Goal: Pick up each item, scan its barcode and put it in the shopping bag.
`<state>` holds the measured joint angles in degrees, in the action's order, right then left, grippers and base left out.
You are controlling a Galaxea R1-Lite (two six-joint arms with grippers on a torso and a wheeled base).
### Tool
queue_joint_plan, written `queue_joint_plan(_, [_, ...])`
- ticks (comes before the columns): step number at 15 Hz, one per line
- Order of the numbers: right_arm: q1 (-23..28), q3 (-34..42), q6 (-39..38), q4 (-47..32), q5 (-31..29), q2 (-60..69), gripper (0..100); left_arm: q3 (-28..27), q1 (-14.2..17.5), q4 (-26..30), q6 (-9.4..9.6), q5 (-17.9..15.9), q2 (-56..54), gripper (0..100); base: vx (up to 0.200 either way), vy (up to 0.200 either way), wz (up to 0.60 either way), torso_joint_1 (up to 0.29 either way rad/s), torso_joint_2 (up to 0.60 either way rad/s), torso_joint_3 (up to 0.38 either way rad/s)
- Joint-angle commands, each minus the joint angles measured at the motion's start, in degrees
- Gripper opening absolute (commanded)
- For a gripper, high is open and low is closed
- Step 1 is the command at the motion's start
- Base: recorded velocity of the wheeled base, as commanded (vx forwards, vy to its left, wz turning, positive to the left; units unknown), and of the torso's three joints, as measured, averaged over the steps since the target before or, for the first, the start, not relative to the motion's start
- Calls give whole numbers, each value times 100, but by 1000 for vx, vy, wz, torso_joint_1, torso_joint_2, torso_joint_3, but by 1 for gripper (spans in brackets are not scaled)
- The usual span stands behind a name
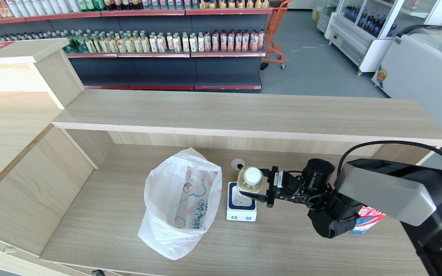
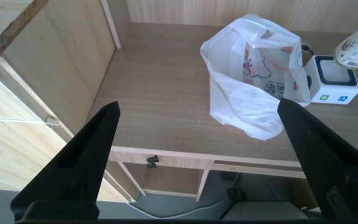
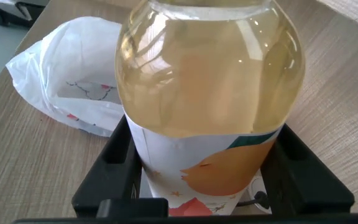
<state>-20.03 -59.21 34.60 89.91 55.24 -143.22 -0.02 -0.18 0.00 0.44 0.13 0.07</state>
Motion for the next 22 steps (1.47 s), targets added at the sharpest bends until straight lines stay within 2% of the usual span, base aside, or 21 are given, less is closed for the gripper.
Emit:
queue_joint_plan(1, [-19, 806, -612, 9, -22, 988, 0, -6, 1, 0, 0, 4, 1, 100, 0, 0, 0, 0, 0, 0])
queue_joint_plan(3, [87, 1825, -1649, 9, -101, 2017, 0, 2, 1, 0, 0, 4, 1, 100, 0, 0, 0, 0, 0, 0])
queue_joint_plan(4, [122, 2238, -2229, 9, -338, 2474, 0, 2, 1, 0, 0, 4, 1, 100, 0, 0, 0, 0, 0, 0])
queue_joint_plan(6, [122, 2827, -3337, 9, -1094, 3195, 0, -6, 1, 0, 0, 4, 1, 100, 0, 0, 0, 0, 0, 0])
queue_joint_plan(8, [157, 3355, -3987, 9, -1709, 3722, 0, -6, 1, 0, 0, 4, 1, 100, 0, 0, 0, 0, 0, 0])
queue_joint_plan(12, [377, 4673, -4224, 9, -1867, 4636, 0, 2, 1, 0, -9, 4, 10, 100, 0, 0, 0, 0, 0, 0])
queue_joint_plan(15, [351, 5420, -4189, -527, -1876, 5515, 0, -6, 1, 0, 0, 4, 1, 100, 0, 0, 0, 0, 0, 0])
queue_joint_plan(18, [403, 5446, -4189, -1318, -1876, 6200, 0, 2, 1, 0, 18, 4, 1, 100, 0, 0, 0, 0, 0, 0])
queue_joint_plan(22, [676, 4875, -4409, -2109, -1876, 6323, 0, 2, 1, 0, 9, 4, 1, 100, 0, 200, 0, -2, 0, 6])
